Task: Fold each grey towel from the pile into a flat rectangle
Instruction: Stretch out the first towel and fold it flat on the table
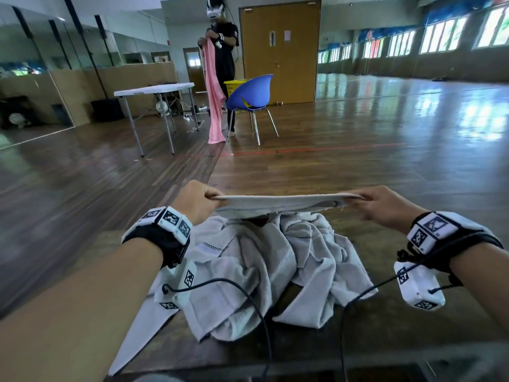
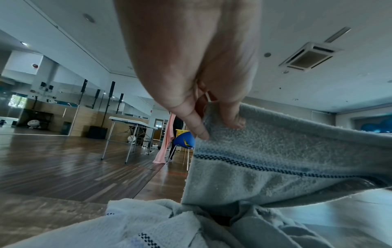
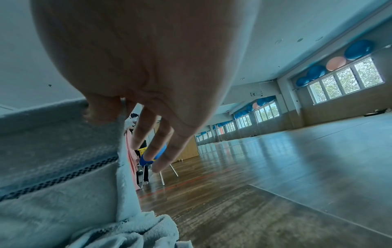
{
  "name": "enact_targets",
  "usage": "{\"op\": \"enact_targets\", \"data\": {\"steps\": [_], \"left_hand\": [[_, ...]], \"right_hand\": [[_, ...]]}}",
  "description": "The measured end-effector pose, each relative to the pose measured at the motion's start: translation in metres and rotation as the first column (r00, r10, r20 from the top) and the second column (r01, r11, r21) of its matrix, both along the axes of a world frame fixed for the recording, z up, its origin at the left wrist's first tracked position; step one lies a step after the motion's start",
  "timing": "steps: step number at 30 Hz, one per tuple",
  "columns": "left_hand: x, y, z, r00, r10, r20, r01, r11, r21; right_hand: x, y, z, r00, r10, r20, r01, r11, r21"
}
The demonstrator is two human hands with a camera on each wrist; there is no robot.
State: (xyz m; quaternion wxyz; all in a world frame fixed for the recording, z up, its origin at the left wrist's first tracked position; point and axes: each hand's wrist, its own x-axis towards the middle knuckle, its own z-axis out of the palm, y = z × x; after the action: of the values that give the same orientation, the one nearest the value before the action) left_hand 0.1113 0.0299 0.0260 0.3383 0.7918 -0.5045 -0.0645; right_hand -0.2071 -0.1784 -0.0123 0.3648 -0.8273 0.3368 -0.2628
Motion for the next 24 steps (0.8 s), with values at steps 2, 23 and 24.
{"op": "enact_targets", "data": {"steps": [2, 23, 24], "left_hand": [[-0.013, 0.017, 0.009, 0.999, -0.039, -0.023, 0.039, 0.999, -0.032], [-0.086, 0.128, 0.033, 0.905, -0.252, -0.342, 0.394, 0.799, 0.454], [-0.086, 0.123, 0.025, 0.918, -0.28, -0.282, 0.391, 0.761, 0.517]], "right_hand": [[-0.015, 0.015, 0.008, 0.999, -0.022, 0.026, 0.021, 1.0, 0.014], [-0.124, 0.156, 0.041, 0.986, 0.105, -0.126, -0.042, 0.905, 0.424], [-0.121, 0.156, 0.029, 0.984, 0.102, -0.149, -0.029, 0.904, 0.427]]}}
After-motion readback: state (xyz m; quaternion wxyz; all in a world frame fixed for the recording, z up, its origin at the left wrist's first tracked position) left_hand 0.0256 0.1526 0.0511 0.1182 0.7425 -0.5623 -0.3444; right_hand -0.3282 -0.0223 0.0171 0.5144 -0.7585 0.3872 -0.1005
